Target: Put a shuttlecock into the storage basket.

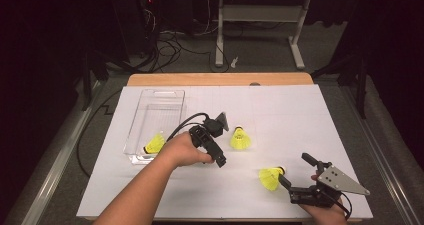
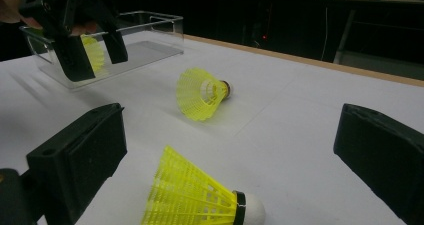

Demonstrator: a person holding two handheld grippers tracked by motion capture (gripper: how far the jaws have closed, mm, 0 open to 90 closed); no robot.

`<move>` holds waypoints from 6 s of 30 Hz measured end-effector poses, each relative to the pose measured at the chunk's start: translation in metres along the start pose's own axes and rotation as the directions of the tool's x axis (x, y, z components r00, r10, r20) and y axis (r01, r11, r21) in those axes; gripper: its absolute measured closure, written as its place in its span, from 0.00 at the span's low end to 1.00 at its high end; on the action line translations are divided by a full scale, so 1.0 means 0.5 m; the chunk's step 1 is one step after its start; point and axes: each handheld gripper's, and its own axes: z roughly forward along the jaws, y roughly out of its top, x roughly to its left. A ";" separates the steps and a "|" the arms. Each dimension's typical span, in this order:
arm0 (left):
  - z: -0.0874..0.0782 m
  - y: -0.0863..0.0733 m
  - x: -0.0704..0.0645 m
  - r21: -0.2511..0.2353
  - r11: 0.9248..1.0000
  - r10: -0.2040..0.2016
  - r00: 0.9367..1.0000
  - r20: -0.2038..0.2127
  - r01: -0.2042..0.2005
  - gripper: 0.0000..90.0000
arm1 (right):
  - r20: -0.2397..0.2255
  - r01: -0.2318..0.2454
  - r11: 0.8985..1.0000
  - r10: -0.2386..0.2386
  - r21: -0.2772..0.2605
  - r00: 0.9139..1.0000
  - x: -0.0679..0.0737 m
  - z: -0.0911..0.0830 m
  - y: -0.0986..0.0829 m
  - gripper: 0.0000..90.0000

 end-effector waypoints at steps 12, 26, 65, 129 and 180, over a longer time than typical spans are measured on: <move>0.033 0.009 -0.005 0.015 1.000 -0.003 1.000 -0.001 0.003 0.06 | -0.003 -0.003 1.000 0.003 -0.001 1.000 0.000 -0.001 0.000 0.01; 0.061 0.018 -0.018 0.003 1.000 0.005 1.000 0.003 -0.005 0.14 | -0.006 -0.004 1.000 0.004 0.001 1.000 0.001 0.000 -0.001 0.01; 0.100 0.098 -0.027 -0.123 0.991 -0.057 0.998 -0.007 0.056 0.68 | -0.011 -0.007 1.000 0.007 -0.002 1.000 0.002 -0.001 -0.001 0.01; -0.021 -0.004 0.023 -0.114 0.993 -0.017 1.000 0.006 0.017 1.00 | -0.004 0.003 1.000 -0.003 0.012 1.000 0.001 0.001 -0.005 0.01; -0.091 -0.104 0.106 -0.063 0.997 -0.047 0.999 -0.014 0.046 1.00 | -0.006 0.014 1.000 -0.014 0.015 1.000 0.005 0.002 -0.004 0.01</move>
